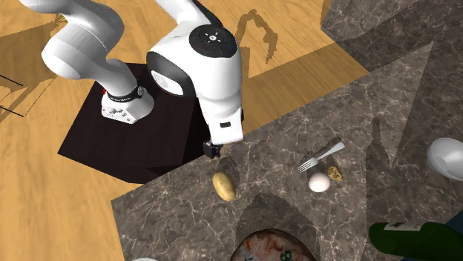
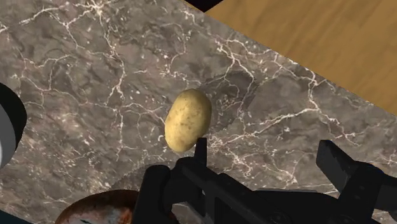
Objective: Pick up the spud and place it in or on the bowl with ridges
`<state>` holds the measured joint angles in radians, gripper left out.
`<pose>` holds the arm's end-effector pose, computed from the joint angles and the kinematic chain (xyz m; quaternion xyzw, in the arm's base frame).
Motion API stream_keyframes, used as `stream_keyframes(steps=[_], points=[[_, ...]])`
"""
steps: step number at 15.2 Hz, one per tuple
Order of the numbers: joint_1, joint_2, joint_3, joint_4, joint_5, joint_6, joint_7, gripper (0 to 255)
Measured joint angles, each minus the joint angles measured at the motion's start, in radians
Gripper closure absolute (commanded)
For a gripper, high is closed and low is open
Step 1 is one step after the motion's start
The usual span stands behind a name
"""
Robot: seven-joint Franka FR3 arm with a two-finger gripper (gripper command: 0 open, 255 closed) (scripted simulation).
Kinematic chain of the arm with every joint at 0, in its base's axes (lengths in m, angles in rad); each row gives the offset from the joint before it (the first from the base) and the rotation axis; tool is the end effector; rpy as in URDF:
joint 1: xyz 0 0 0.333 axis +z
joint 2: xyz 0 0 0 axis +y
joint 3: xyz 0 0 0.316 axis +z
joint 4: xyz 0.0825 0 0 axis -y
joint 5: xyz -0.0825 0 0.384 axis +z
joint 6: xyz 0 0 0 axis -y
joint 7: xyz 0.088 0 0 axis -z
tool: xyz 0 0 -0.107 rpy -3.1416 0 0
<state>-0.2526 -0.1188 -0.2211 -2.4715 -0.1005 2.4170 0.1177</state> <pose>0.4181 -0.2143 0.3420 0.9660 -0.2557 0.0269 0.0266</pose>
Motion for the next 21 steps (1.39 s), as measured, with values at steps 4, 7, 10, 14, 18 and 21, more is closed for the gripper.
stream_keyframes(steps=[4,7,10,14,18,21], points=[[-0.028,0.124,-0.033,0.010,0.037,0.099,0.009,0],[-0.049,0.231,-0.047,0.050,0.087,0.155,0.007,0],[-0.082,0.332,-0.055,0.092,0.143,0.201,-0.009,0],[-0.101,0.409,-0.042,0.101,0.185,0.262,-0.027,0],[-0.115,0.462,-0.025,0.107,0.212,0.307,-0.045,0],[-0.118,0.470,-0.022,0.109,0.216,0.315,-0.049,0]])
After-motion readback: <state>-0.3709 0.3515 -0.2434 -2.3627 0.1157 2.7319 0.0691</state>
